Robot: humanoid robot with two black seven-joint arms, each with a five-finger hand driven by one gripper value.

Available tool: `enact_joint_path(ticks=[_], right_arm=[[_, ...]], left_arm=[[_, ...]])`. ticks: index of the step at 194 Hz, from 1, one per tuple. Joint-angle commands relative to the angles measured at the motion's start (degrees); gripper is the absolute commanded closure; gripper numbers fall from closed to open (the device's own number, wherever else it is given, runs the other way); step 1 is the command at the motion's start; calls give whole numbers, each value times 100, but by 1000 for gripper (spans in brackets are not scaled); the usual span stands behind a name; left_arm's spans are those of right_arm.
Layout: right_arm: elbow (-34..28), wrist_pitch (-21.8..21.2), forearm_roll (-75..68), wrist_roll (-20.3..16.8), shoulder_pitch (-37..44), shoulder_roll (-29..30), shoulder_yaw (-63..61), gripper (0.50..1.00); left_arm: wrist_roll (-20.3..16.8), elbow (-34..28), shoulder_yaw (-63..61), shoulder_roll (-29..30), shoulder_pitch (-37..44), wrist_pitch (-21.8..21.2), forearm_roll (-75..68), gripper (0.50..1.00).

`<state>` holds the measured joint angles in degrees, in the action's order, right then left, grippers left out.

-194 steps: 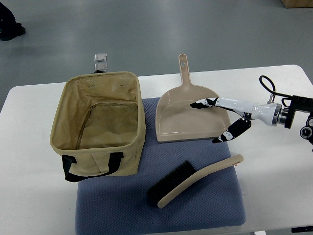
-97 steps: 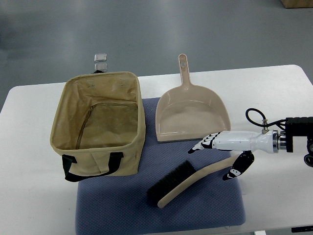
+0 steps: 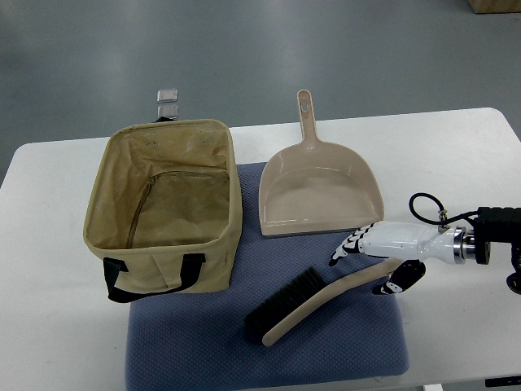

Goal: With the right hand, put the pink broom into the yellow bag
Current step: 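Close the right hand around the brush handle near its end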

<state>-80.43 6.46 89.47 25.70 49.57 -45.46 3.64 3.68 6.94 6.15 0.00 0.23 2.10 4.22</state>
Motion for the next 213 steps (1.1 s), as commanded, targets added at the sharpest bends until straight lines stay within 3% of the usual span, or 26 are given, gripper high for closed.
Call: enact_joint_path(ticks=[1, 39, 58, 101, 180, 213], right_arm=[[1, 57, 44, -4, 0, 11, 76, 697], [10, 268, 193, -241, -9, 37, 146, 711], [18, 356, 211, -294, 0, 37, 181, 752], [45, 435, 299, -355, 0, 20, 190, 997], [194, 1244, 184, -329, 185, -42, 146, 1000], [194, 1437, 35, -259, 492, -358, 93, 1000]], left_arm=[[1, 0, 0, 0, 3, 1, 0, 500], [1, 0, 0, 0, 3, 1, 0, 500], [1, 0, 0, 0, 3, 1, 0, 500], [1, 0, 0, 0, -5, 1, 0, 500], [1, 0, 0, 0, 3, 1, 0, 500], [-7, 0, 0, 0, -5, 1, 0, 500]])
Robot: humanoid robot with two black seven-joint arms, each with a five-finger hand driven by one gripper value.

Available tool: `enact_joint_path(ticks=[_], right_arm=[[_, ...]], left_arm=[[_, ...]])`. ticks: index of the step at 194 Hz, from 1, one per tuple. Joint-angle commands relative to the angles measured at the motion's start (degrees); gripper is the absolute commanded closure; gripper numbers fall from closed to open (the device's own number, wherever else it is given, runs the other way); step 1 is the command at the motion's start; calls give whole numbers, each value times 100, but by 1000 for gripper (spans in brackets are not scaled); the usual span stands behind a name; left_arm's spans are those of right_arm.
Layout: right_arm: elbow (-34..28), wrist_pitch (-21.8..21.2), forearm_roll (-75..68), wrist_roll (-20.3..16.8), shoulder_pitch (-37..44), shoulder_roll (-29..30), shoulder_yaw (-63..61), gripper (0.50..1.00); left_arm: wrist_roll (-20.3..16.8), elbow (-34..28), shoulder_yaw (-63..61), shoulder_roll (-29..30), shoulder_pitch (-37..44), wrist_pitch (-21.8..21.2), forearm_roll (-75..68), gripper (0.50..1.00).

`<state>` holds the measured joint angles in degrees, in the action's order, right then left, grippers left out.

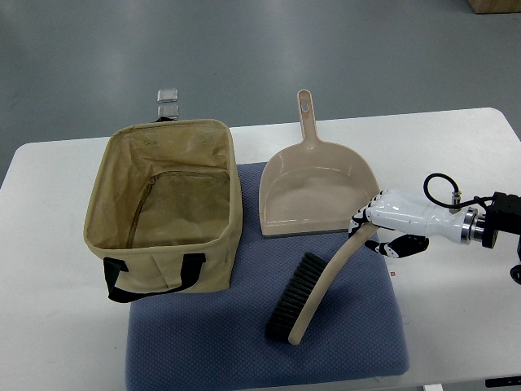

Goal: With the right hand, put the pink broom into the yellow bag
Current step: 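Close the right hand around the brush handle near its end, then lift the brush with the right hand and swing it over the tan bag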

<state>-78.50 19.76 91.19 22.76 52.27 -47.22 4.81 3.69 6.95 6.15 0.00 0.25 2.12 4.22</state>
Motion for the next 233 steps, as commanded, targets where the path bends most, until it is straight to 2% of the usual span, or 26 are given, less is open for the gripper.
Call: enact_joint_path(ticks=[1, 52, 100, 138, 182, 233], right_arm=[[1, 107, -136, 35, 222, -182, -24, 1000], [54, 81, -1015, 176, 1153, -630, -32, 1000], [291, 45, -1129, 185, 1831, -622, -32, 1000], [520, -201, -1138, 150, 2419, -507, -32, 1000], [775, -315, -1121, 97, 3026, 160, -32, 1000], [977, -227, -1077, -26, 3140, 1215, -173, 1000]], left_arm=[[-8, 0, 0, 0, -7, -1, 0, 500], [0, 8, 0, 0, 2, -1, 0, 500], [0, 0, 0, 0, 2, -1, 0, 500], [0, 0, 0, 0, -7, -1, 0, 500], [0, 0, 0, 0, 2, -1, 0, 500], [0, 0, 0, 0, 2, -1, 0, 500]])
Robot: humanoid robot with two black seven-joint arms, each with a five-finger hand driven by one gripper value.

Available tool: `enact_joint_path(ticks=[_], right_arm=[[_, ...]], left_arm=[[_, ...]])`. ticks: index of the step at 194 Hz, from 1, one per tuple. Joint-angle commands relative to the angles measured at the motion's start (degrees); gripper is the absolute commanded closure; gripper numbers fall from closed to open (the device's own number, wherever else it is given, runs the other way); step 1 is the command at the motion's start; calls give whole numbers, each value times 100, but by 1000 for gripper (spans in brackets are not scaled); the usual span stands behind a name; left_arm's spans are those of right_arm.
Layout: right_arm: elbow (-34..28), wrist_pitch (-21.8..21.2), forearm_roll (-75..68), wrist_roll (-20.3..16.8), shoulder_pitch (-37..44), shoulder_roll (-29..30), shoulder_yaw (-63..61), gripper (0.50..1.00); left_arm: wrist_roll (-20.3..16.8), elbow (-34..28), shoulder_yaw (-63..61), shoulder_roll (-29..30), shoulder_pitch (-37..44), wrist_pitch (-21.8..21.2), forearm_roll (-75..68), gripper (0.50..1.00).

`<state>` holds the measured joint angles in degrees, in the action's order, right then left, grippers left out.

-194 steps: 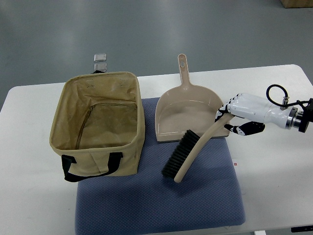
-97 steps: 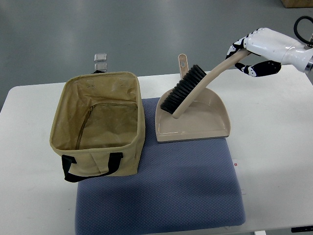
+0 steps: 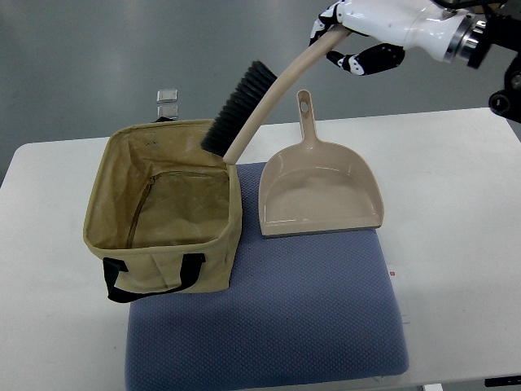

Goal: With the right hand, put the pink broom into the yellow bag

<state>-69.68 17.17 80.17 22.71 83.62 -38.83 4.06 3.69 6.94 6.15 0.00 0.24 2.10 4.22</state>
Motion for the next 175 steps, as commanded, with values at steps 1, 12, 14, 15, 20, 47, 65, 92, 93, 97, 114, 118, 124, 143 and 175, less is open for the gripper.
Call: enact_joint_path(ticks=[1, 12, 14, 15, 20, 47, 65, 92, 93, 97, 114, 118, 124, 143, 175], right_arm=[[94, 32, 25, -21, -3, 420, -107, 1000], [130, 32, 42, -29, -12, 613, -151, 1000], [130, 32, 42, -29, -21, 649, -160, 1000], [130, 32, 42, -29, -21, 649, -160, 1000], [130, 41, 51, -73, -30, 754, -168, 1000], [130, 32, 69, -126, -65, 1035, -168, 1000], [130, 32, 77, -126, -188, 1132, -168, 1000], [130, 41, 69, -109, -267, 1264, -177, 789], [130, 41, 69, -109, -267, 1264, -177, 789], [130, 41, 60, -100, -276, 1264, -177, 765], [130, 49, 42, -82, -311, 1264, -195, 701], [130, 58, 42, -82, -329, 1255, -221, 685], [130, 58, 42, -82, -355, 1246, -291, 671], [130, 49, 34, -82, -522, 1238, -564, 628], [130, -56, -19, -91, -803, 1141, -1153, 609]], left_arm=[[0, 0, 0, 0, 2, 1, 0, 500], [0, 0, 0, 0, 2, 1, 0, 500], [0, 0, 0, 0, -7, 1, 0, 500], [0, 0, 0, 0, -7, 1, 0, 500], [0, 0, 0, 0, 2, 1, 0, 500], [0, 0, 0, 0, 2, 1, 0, 500], [0, 0, 0, 0, 2, 1, 0, 500], [0, 0, 0, 0, 2, 1, 0, 500], [0, 0, 0, 0, 2, 1, 0, 500], [0, 0, 0, 0, -7, 1, 0, 500], [0, 0, 0, 0, 2, 1, 0, 500], [0, 9, 0, 0, -7, 1, 0, 500], [0, 0, 0, 0, -7, 1, 0, 500], [0, 0, 0, 0, 2, 1, 0, 500], [0, 0, 0, 0, 2, 1, 0, 500]])
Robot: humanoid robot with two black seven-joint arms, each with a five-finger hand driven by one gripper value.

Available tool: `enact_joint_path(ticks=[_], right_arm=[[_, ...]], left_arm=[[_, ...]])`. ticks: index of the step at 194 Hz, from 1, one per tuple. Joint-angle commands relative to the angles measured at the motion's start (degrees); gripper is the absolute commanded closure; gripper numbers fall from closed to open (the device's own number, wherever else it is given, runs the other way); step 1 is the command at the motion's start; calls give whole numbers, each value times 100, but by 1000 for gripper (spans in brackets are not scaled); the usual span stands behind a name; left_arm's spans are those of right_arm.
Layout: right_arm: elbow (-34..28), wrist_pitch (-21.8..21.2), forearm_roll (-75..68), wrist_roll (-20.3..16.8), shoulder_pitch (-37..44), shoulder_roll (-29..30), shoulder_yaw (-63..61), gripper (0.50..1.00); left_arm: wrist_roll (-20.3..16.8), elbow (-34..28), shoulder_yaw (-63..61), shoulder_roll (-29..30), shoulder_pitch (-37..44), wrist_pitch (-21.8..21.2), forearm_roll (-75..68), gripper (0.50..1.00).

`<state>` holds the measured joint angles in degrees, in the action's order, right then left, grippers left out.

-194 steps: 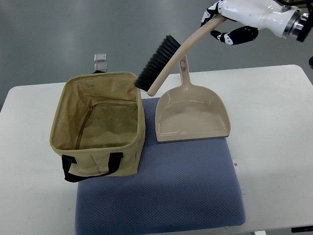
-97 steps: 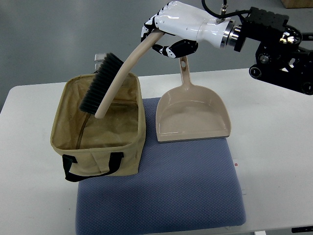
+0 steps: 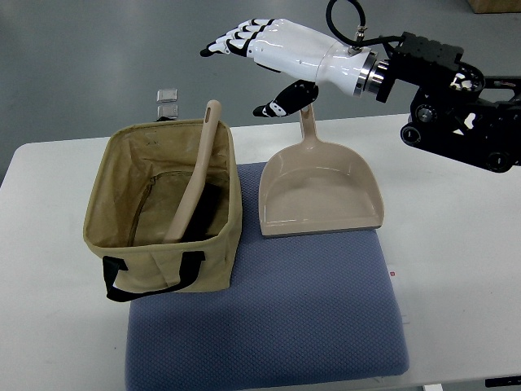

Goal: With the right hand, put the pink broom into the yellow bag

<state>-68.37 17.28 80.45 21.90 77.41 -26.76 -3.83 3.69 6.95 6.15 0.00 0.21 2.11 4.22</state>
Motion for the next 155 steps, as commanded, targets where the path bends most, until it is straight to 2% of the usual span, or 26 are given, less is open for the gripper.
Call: enact_joint_path(ticks=[1, 26, 45, 75, 92, 108, 155], right_arm=[[-1, -84, -47, -10, -200, -75, -416, 609], [-1, -524, -64, -10, -605, -198, -1164, 609], [16, -1174, -108, -1, -1079, -278, -2087, 609], [210, -2439, -486, -36, -1993, -251, -3843, 609], [447, -2905, -767, -37, -2353, -207, -4503, 609], [702, -3081, -1162, -37, -2591, -190, -4776, 609], [1932, -3108, -3210, -19, -3048, -58, -4829, 609]], left_arm=[[1, 0, 0, 0, -3, 0, 0, 500], [-8, 0, 0, 0, 5, 0, 0, 500], [1, 0, 0, 0, -3, 0, 0, 500], [1, 0, 0, 0, -3, 0, 0, 500], [0, 0, 0, 0, -3, 0, 0, 500], [1, 0, 0, 0, 5, 0, 0, 500], [1, 0, 0, 0, 5, 0, 0, 500]])
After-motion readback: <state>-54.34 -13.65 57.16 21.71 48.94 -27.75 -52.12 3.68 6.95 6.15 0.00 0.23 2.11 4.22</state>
